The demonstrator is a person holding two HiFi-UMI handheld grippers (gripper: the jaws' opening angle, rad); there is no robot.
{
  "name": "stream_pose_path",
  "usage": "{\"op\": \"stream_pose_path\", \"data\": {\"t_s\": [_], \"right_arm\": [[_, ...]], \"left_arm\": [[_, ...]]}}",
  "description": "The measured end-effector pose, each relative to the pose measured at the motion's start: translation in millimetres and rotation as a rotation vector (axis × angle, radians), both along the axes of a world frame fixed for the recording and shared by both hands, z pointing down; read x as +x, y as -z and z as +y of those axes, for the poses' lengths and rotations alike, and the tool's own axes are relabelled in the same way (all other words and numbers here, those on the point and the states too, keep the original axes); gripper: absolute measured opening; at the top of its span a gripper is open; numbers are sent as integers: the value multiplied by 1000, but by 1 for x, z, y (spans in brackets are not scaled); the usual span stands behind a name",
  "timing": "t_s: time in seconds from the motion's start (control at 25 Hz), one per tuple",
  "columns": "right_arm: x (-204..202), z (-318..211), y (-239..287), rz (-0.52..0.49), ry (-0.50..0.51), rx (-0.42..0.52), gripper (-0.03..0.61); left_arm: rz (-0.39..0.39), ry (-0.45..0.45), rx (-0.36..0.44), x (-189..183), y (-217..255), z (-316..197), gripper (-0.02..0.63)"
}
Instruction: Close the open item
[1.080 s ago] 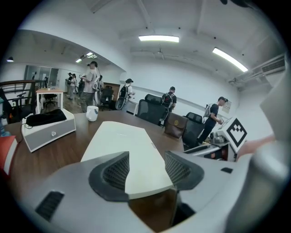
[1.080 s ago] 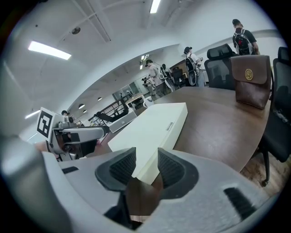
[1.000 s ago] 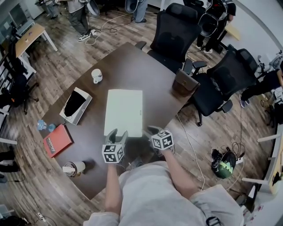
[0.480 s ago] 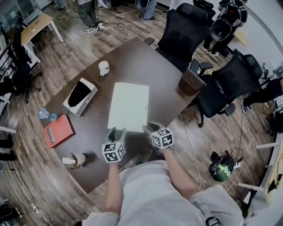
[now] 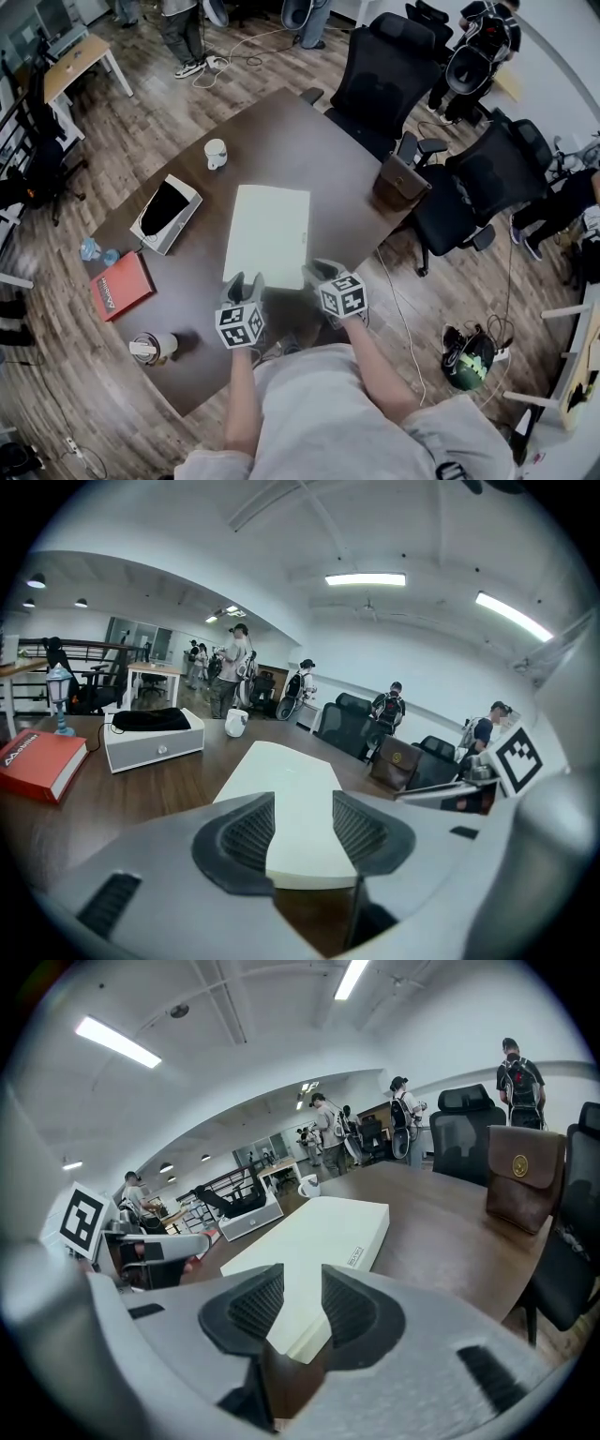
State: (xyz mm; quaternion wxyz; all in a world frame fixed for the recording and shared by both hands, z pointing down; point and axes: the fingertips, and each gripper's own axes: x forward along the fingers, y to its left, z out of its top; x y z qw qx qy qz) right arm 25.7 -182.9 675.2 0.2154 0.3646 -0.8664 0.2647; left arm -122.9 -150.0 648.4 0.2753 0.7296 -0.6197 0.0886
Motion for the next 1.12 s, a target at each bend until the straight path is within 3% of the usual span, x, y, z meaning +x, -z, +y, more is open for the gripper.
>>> {"op": "stream_pose_path", "data": {"t_s": [0.48, 0.88, 1.12], "right_arm": [[10, 17, -9, -38, -88, -22, 86], [-9, 29, -1, -81, -89, -10, 6], [-12, 34, -1, -69, -93, -9, 6]], "left_arm": [[7, 36, -2, -13, -3, 19, 31], [24, 98, -8, -42, -4, 40, 6], [0, 45, -28, -39, -8, 44, 6]]}}
